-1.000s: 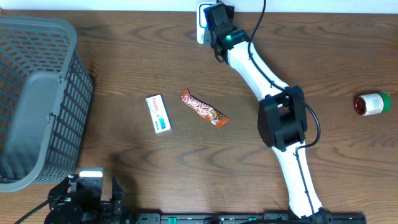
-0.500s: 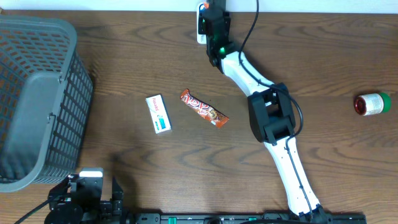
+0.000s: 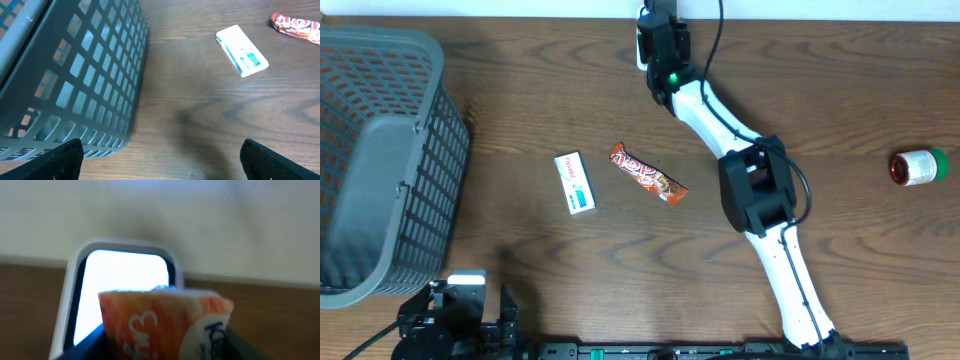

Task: Scan the item barcode
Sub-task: 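Swing the tissue pack right and set it beside the pill bottle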

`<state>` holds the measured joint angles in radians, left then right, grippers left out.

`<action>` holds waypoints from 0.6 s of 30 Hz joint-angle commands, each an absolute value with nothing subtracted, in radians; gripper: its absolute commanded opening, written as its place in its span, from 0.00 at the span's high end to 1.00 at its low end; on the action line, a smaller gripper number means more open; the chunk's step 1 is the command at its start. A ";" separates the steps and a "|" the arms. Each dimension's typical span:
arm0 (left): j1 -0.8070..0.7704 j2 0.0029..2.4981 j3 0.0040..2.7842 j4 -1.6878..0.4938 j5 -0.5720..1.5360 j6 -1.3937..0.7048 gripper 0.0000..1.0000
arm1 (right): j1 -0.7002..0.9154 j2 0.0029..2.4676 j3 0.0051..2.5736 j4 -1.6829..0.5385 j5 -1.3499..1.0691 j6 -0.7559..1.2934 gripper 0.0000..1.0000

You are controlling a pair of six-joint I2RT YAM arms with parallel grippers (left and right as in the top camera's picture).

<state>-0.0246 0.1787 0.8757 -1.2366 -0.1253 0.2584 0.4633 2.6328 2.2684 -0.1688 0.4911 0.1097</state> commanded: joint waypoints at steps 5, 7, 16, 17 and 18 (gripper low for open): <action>-0.030 0.173 0.881 -1.238 -0.120 0.257 0.01 | 0.405 2.256 2.271 -0.833 0.526 0.230 0.48; -0.030 0.173 0.881 -1.238 -0.120 0.257 0.01 | 0.336 2.210 2.271 -1.019 0.522 0.339 0.50; -0.030 0.173 0.881 -1.238 -0.120 0.257 0.01 | -0.110 2.214 2.090 -1.234 0.506 0.415 0.53; -0.030 0.173 0.881 -1.238 -0.120 0.257 0.01 | -0.141 2.214 2.058 -1.210 0.503 0.415 0.52; -0.030 0.173 0.881 -1.238 -0.120 0.257 0.01 | -0.195 2.214 2.000 -1.164 0.503 0.415 0.52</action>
